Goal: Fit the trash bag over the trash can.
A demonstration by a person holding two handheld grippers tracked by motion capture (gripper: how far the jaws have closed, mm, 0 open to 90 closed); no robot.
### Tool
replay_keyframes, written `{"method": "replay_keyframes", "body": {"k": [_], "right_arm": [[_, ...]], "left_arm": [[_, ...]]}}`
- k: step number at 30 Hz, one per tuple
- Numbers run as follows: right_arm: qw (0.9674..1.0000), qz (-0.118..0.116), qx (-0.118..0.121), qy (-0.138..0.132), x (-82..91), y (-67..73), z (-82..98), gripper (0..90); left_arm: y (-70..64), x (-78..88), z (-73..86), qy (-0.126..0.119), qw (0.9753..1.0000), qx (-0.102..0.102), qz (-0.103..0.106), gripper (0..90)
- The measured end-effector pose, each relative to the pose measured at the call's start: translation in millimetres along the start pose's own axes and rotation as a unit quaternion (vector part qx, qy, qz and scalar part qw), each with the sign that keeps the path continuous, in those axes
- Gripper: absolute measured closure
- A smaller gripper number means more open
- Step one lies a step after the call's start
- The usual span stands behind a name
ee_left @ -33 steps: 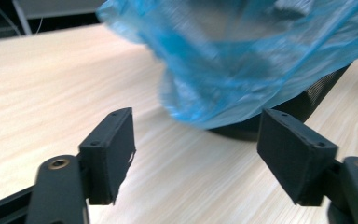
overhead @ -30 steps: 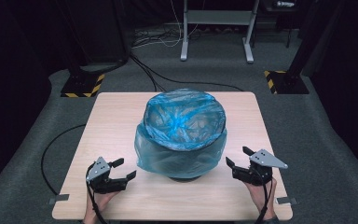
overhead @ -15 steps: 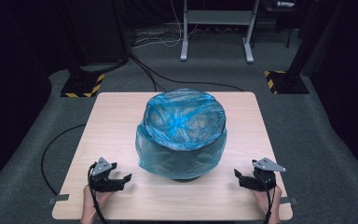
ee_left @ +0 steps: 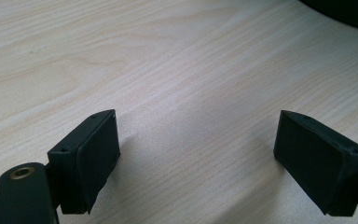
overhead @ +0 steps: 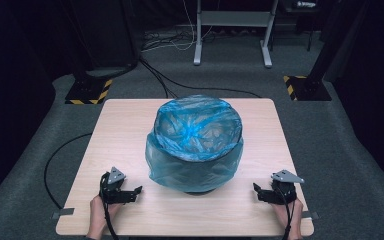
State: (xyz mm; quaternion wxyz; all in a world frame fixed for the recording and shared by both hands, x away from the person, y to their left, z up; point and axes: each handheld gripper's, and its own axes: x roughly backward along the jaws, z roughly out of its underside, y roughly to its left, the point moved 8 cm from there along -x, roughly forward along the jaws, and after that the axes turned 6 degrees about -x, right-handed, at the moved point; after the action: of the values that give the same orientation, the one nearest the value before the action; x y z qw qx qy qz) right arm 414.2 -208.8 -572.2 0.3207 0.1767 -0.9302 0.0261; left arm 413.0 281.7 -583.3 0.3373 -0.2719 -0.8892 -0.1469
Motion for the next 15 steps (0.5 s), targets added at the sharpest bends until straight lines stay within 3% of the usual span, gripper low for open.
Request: {"method": "replay_keyframes", "body": {"k": [15], "right_arm": [[0.9999,-0.011,0.0,0.008,-1.9,0.5,0.9,12.6]], "left_arm": [[-0.7,0.4,0.8,0.004,0.9995,0.022,-0.022,12.0]]}}
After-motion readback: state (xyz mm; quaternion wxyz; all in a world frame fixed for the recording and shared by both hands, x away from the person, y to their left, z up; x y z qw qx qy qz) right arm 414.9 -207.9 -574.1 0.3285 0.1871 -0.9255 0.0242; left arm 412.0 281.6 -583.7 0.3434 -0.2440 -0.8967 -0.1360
